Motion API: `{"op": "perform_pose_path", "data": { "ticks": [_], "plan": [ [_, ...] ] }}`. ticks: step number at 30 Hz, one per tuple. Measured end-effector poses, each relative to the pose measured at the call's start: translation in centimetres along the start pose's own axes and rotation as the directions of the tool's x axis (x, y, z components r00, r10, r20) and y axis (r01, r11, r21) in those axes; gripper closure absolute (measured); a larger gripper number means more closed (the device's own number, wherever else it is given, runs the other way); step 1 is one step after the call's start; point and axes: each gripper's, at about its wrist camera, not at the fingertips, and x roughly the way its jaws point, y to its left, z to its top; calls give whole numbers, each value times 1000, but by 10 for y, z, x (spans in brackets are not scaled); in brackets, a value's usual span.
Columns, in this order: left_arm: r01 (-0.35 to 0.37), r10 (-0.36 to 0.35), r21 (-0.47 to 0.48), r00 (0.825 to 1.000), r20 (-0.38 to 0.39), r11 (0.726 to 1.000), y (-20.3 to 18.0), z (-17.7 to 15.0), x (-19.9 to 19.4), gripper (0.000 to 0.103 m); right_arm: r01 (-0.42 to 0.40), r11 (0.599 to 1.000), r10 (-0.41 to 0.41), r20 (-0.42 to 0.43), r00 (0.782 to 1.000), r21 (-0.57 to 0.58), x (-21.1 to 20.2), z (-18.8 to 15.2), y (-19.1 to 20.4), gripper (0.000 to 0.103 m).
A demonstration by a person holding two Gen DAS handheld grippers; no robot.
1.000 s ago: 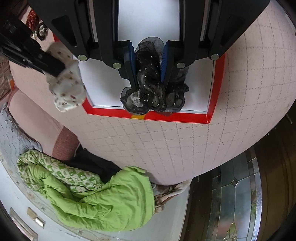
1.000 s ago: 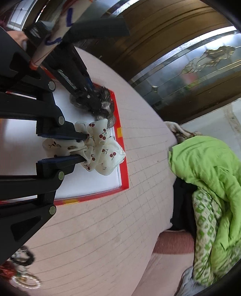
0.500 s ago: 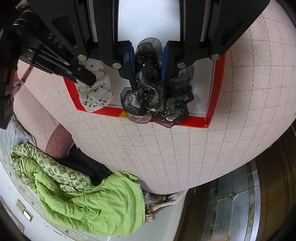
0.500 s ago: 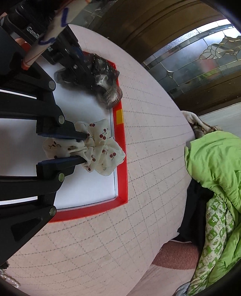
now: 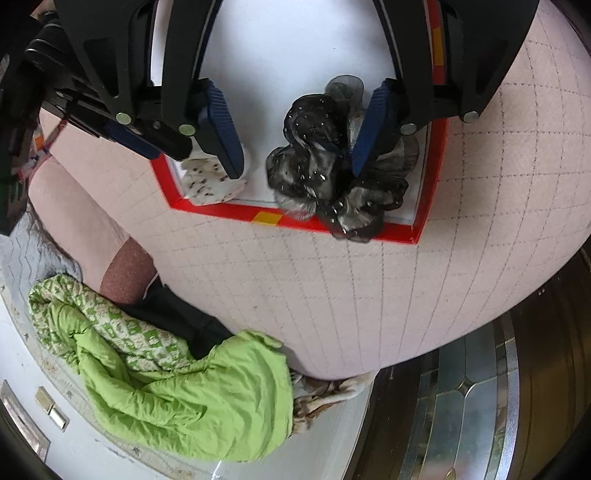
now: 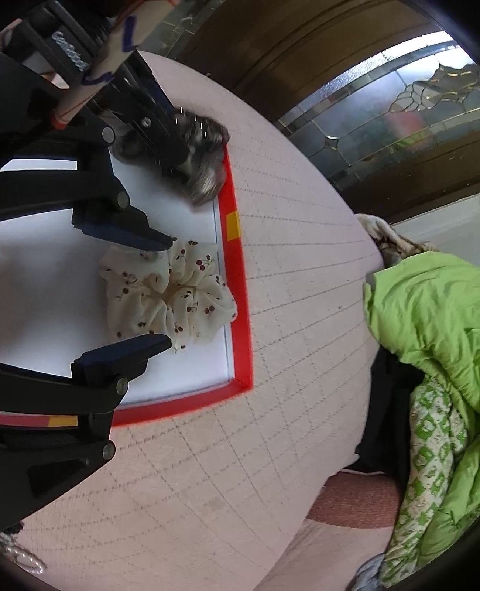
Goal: Organize jewelry
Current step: 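Open the left tool in the tray while the right tool releases the white scrunchie beside it, then grasp the black hair tie with the left tool while the right tool grasps the red polka-dot scrunchie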
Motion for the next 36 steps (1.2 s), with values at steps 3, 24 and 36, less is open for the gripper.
{"op": "perform_pose_path", "data": {
  "ticks": [3,24,36],
  "plan": [
    [17,-18,7,998,58,1000,-9,3,-15,36,-27,999,26,31,999,28,-21,-2,-10,52],
    [296,-294,374,954,-66,879,-193,-73,-57,23,-6,934,-94,262,960,356,-220,-166,-186,52],
    [410,-259,556,907,-333,723,-260,-177,-35,54,-67,835,-124,306,944,546,-260,-220,-287,51]
  ]
}}
